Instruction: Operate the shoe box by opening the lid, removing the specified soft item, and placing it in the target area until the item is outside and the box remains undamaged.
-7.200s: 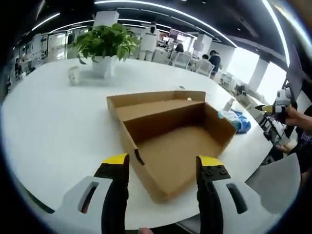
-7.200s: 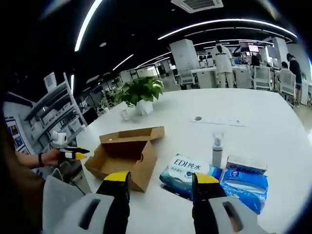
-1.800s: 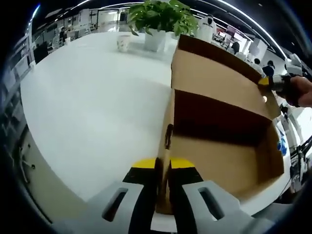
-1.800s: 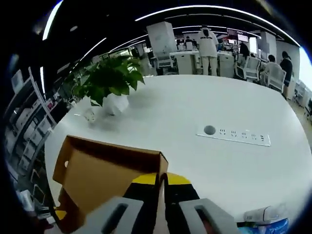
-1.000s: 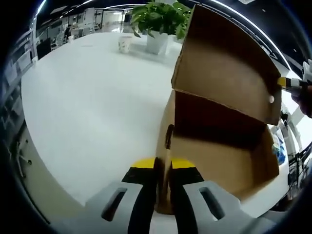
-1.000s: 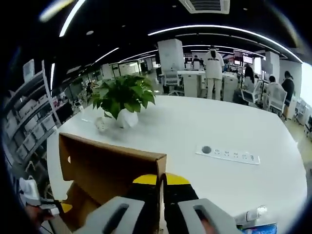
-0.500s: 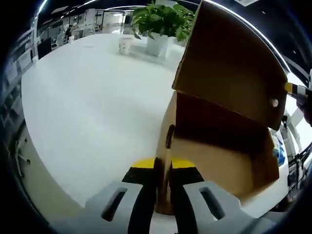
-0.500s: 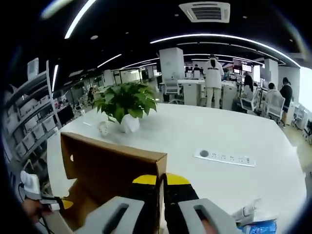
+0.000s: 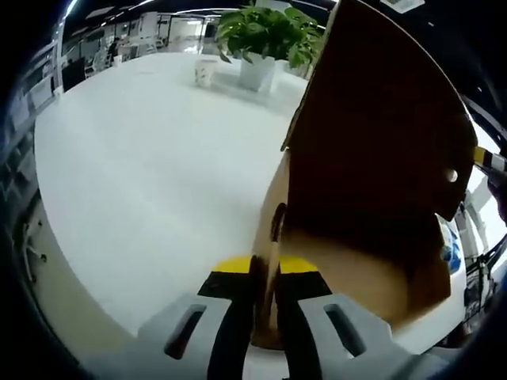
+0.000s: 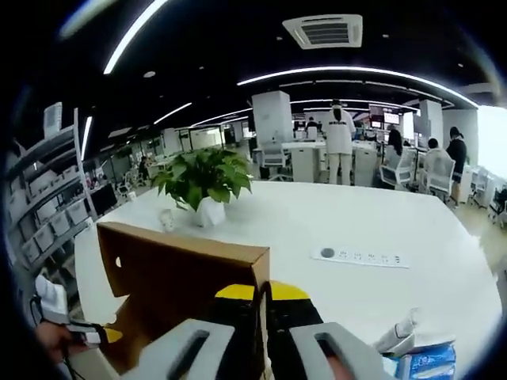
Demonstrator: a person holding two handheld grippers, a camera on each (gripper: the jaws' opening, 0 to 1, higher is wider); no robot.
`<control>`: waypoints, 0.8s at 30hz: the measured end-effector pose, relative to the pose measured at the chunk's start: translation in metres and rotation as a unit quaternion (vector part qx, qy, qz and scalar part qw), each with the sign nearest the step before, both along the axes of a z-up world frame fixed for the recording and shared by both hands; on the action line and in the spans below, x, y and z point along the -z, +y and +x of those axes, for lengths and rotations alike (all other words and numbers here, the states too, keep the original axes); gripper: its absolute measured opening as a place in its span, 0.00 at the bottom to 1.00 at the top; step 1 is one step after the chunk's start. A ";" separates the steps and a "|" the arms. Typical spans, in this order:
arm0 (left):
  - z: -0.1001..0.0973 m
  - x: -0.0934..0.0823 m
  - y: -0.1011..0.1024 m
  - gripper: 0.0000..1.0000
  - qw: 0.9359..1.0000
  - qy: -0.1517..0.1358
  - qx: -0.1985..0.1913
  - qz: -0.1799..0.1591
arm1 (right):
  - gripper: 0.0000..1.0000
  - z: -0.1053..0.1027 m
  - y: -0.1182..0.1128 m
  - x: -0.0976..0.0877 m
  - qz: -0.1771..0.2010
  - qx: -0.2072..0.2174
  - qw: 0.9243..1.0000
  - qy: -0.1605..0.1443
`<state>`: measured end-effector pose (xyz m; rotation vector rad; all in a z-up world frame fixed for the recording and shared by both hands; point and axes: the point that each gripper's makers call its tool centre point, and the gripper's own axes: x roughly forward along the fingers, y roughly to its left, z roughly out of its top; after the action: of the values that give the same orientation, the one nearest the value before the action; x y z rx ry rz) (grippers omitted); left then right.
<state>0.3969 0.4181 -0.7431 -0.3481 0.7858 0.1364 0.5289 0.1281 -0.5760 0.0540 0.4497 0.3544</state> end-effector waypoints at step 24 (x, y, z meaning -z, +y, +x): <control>-0.001 -0.001 -0.003 0.10 0.999 -0.013 0.029 -0.041 | 0.00 -0.044 -0.010 0.005 0.037 0.028 0.998 -0.031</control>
<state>0.3960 0.4153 -0.7424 -0.4038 0.7772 0.0444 0.4848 0.1186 -0.5806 0.1267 0.3739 0.3158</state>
